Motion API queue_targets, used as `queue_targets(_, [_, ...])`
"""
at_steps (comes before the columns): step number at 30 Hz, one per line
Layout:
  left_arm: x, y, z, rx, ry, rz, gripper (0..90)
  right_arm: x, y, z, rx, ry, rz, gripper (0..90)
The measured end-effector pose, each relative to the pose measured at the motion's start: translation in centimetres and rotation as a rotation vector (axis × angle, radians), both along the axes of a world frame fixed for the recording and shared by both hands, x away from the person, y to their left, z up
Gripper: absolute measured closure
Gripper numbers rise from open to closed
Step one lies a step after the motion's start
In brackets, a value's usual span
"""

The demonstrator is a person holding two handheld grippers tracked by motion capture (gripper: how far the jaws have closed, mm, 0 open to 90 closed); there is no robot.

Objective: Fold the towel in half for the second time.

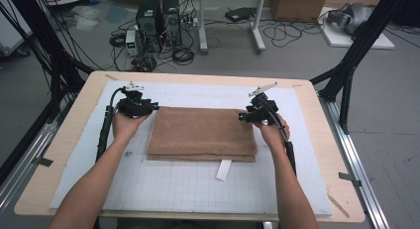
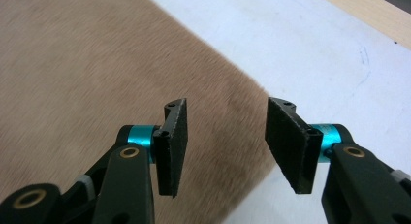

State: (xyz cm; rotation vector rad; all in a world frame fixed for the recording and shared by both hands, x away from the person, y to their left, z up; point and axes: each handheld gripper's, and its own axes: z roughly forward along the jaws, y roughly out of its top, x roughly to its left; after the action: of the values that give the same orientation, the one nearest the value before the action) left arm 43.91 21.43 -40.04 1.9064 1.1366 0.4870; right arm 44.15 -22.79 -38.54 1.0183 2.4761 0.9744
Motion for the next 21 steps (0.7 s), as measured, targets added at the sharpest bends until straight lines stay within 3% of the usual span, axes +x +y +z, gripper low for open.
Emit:
queue_targets(8, [-5.2, 0.2, -0.3, 0.025, -0.014, -0.144, 52.1, -5.5, -1.5, 0.0, 0.075, -0.001, 0.062, 45.6])
queue_targets(17, [-10.4, -0.2, -1.3, 0.005, -0.022, -0.312, 50.5, -9.9, -0.8, -1.6, 0.082, 0.007, 0.158, 46.1])
queue_targets(19, [-11.0, -0.4, -2.0, 0.037, -0.005, -0.338, 53.2, -10.3, -0.9, -2.1, 0.086, 0.007, 0.161, 48.1])
queue_targets(21, [-11.2, -0.5, -2.8, 0.066, 0.015, -0.362, 59.7, -10.4, -0.8, -3.0, 0.074, 0.035, 0.167, 52.0])
